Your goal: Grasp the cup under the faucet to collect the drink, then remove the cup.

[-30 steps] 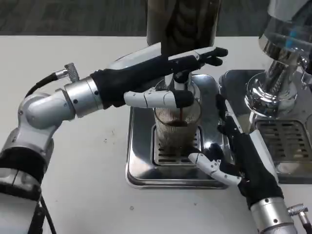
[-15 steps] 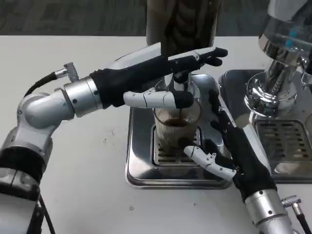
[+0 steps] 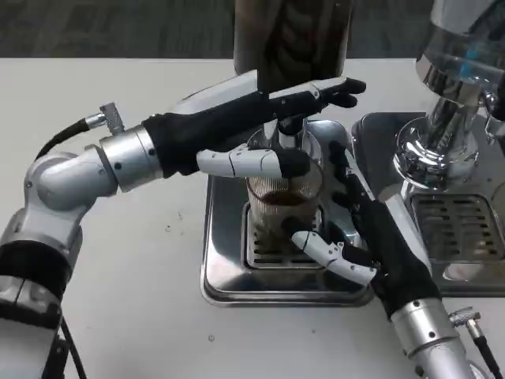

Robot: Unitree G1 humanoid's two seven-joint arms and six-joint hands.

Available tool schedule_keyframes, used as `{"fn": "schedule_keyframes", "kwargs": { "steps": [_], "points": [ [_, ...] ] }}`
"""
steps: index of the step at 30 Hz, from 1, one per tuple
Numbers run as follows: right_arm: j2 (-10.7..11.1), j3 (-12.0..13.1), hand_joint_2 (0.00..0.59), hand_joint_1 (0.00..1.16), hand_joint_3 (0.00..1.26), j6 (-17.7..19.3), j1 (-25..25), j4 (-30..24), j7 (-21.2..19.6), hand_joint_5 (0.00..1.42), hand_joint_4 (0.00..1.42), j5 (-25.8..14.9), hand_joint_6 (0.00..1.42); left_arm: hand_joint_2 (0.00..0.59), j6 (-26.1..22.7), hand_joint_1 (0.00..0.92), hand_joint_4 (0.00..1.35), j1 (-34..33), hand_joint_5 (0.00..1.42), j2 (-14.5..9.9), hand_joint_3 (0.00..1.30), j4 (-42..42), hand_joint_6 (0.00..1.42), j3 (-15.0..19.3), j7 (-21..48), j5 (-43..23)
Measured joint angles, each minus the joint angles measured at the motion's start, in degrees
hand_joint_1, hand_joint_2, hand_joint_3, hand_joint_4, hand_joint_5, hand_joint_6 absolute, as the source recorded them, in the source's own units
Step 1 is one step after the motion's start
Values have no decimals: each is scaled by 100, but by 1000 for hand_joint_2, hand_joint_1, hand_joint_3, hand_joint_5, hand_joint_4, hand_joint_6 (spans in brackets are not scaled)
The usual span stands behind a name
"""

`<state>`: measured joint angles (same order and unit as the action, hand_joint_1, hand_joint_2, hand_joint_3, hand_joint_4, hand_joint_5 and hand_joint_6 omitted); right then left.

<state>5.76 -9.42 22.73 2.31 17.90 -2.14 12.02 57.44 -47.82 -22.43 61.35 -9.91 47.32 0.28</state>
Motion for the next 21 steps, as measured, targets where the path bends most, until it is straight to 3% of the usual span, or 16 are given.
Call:
{"fn": "schedule_keyframes", "kwargs": {
  "steps": [10, 21],
  "points": [
    [-32, 1, 220, 650, 0, 2, 108, 89, 68, 0, 0, -8, 94, 76, -182, 0, 0, 48, 0, 28, 87, -27, 0, 177, 285, -347],
    [-68, -1, 221, 635, 0, 29, 226, 248, 210, 0, 0, -26, 95, 80, -758, 0, 0, 151, 0, 136, 113, -178, 0, 517, 799, -905]
  ]
}}
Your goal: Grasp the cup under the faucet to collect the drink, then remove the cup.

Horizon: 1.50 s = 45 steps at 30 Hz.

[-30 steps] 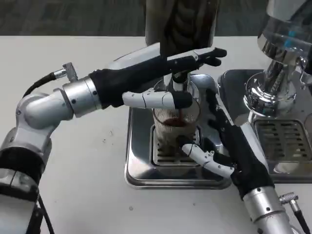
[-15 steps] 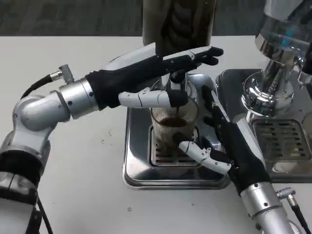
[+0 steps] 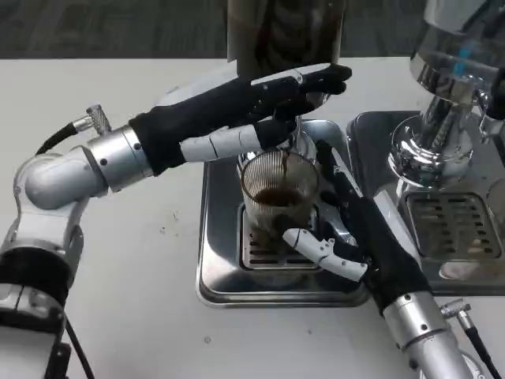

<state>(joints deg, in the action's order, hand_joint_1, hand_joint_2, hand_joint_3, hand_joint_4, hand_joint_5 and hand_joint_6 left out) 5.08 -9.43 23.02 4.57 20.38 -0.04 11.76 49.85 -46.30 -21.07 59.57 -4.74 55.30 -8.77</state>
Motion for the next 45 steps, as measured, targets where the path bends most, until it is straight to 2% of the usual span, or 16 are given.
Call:
{"fn": "schedule_keyframes", "kwargs": {
  "steps": [13, 20, 24, 34, 45],
  "points": [
    [-15, 4, 221, 630, 0, 152, 73, 192, 37, 0, 0, -56, 98, 77, -868, 0, 56, 405, 48, 208, 181, -411, 0, 942, 474, -870],
    [-35, 5, 221, 630, 0, 201, 82, 209, 37, 0, 0, -93, 97, 74, -1154, 0, 78, 664, 64, 205, 187, -919, 6, 1447, 489, -1308],
    [-43, 4, 221, 629, 0, 219, 82, 215, 37, 0, 0, -93, 96, 73, -1307, 0, 87, 817, 77, 125, 195, -1016, 8, 1661, 446, -1359],
    [-9, -9, 206, 678, 0, 216, 82, 218, 26, 0, 0, 34, 98, 72, -1479, 0, 95, 1357, 87, -51, 203, -1016, 8, 1925, 328, -1327],
    [-56, -12, 204, 688, 0, 203, 113, 425, -182, 0, 0, 225, 98, 72, -1501, 0, 103, 2021, 90, -133, 226, -1011, 9, 1959, 83, -1288]
  ]
}}
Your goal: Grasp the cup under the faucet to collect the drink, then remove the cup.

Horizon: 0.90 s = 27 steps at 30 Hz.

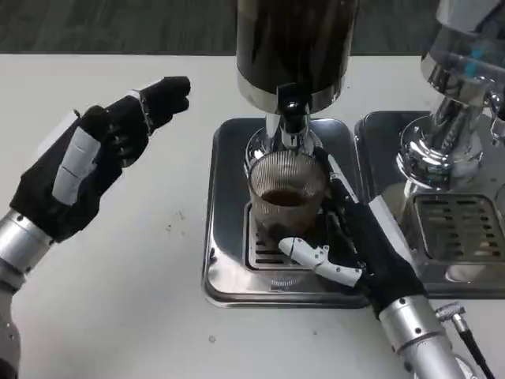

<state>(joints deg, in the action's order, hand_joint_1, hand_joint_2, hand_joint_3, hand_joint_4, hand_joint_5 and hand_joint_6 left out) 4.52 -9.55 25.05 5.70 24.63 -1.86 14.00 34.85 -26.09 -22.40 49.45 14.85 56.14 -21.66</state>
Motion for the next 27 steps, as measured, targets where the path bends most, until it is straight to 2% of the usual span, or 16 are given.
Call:
{"fn": "schedule_keyframes", "kwargs": {
  "steps": [15, 27],
  "points": [
    [-122, 0, 212, 684, 0, 12, 278, 426, -62, 0, 0, 41, 82, 75, -2, 0, 134, 401, 105, -152, 267, -41, 20, 11, -185, 87],
    [-181, -139, 213, 680, 0, -57, 470, 601, -426, 9, 0, 421, 101, 83, -8, 0, 152, 617, 116, -251, 284, -146, 24, 58, -301, 91]
  ]
}}
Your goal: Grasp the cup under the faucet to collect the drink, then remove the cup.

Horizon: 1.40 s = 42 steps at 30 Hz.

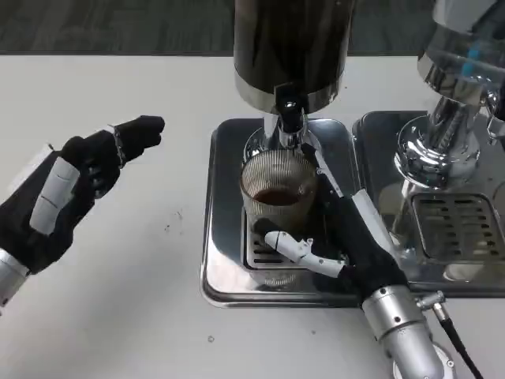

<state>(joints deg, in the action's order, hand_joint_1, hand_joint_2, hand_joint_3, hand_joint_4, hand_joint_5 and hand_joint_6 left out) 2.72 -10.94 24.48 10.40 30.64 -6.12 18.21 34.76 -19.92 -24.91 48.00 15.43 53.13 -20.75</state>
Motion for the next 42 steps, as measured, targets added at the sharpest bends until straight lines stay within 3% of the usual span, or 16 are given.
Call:
{"fn": "schedule_keyframes", "kwargs": {
  "steps": [7, 13, 21, 31, 42],
  "points": [
    [-17, -128, 213, 680, 0, -142, 82, 41, -339, 102, 1, 285, 172, 88, -1, 0, 167, 81, 125, -26, 302, -19, 24, 49, -41, 1],
    [-67, -242, 213, 680, 4, -455, 116, -49, -673, 201, 84, 527, 262, 88, -8, 0, 175, 160, 127, -46, 303, -32, 24, 50, -63, 6],
    [-137, -364, 213, 680, 149, -771, 54, -218, -1005, 304, 214, 738, 424, 85, -22, 0, 200, 196, 136, -50, 317, -43, 24, 50, -100, 9],
    [-194, -472, 209, 702, 258, -774, 10, -205, -1354, 404, 327, 842, 573, 79, -52, 0, 236, 219, 152, -89, 326, -43, 38, 49, -100, 17],
    [-309, -629, 204, 692, 334, -641, -108, -67, -2275, 546, 432, 1149, 845, 94, -92, 0, 259, 246, 164, -92, 338, -65, 54, 47, -102, 39]
  ]
}}
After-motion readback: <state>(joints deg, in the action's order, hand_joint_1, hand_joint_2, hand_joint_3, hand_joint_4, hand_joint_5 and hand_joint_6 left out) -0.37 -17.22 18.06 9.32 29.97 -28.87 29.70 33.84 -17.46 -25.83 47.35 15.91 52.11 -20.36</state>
